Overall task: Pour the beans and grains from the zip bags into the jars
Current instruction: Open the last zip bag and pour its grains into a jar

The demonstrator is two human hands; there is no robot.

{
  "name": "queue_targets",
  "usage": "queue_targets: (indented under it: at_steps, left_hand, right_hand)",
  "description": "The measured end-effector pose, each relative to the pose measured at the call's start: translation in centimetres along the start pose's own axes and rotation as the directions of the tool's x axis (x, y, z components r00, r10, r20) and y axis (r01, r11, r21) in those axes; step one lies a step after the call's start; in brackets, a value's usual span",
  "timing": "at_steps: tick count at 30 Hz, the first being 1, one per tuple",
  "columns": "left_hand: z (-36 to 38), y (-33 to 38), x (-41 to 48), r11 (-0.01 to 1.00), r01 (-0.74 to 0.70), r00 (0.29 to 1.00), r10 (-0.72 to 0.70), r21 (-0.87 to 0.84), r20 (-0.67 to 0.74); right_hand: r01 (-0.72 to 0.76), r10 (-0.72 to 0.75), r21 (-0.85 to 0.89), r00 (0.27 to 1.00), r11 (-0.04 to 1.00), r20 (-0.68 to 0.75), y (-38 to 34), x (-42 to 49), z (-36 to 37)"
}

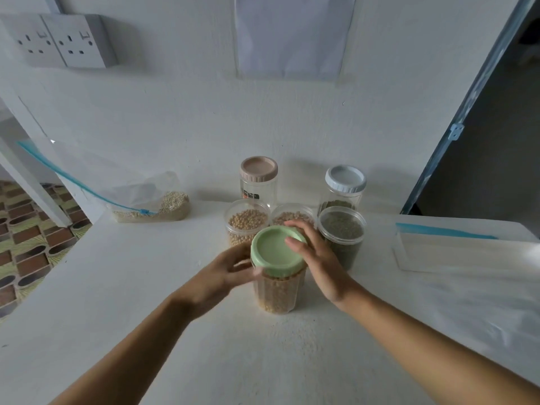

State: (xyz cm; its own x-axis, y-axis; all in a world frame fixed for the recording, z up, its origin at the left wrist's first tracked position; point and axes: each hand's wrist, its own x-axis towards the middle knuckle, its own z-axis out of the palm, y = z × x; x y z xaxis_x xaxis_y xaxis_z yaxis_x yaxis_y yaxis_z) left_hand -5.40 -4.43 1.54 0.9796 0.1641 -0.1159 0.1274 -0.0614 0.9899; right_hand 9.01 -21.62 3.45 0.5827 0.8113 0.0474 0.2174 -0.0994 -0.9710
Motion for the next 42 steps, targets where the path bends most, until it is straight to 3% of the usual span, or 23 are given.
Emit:
queue_targets:
  at_steps: [2,5,8,13,20,26,33,39,42]
  left_hand:
    - [-0.2,1.0,-0.4,0.995,0.079,0.996,-0.081,-0.055,-0.036]
    - [1.8,2.8,-0.2,0.974,0.213,0.975,-0.217,-0.082,-0.038]
    - [4.2,4.0,-0.3,0.979,0.201,0.973,-0.204,-0.031,-0.112]
    - [4.5,5.7,-0.9,0.980,0.197,0.966,-0.193,0.007,-0.170]
    - [2.0,12.9,0.6,0.987,0.009,0.983,0.021,0.161,-0.183]
    - [0.3,18.0,6.2,0.965,-0.048,0.967,0.110,0.258,-0.231]
    - [-1.5,18.1,13.9,0.908,-0.201,0.918,0.305,0.367,-0.253]
    - [-3.6,14.6,19.1,0.845,-0.139,0.921,0.302,0.517,-0.246]
    - [-4.2,13.0,20.7,0.691,-0.030,0.940,0.266,0.722,-0.215]
  right_hand:
    - [-0.146,0.137,0.181,0.989,0.973,0.060,0.3,-0.6,0.1]
    - [-0.191,0.186,0.245,0.982,0.950,0.045,0.2,-1.0,1.2]
    - [-0.208,0.239,0.328,0.969,0.922,-0.056,-0.3,-1.2,2.1]
    - [-0.252,0.306,0.412,0.949,0.876,-0.069,-2.0,-1.2,1.9]
    - [-0.091,0.123,0.350,0.990,0.932,-0.072,-8.4,1.9,-1.6]
    - [0.066,-0.024,0.223,0.982,0.973,-0.185,-12.0,7.3,-5.5]
    - [0.086,-0.082,-0.001,0.951,0.996,-0.297,-11.7,13.3,-8.7]
    - [0.008,-0.063,-0.184,0.955,0.983,-0.291,-8.0,17.2,-10.2]
    - [-0.045,-0.044,-0.308,0.960,0.950,-0.278,-6.0,18.3,-10.5]
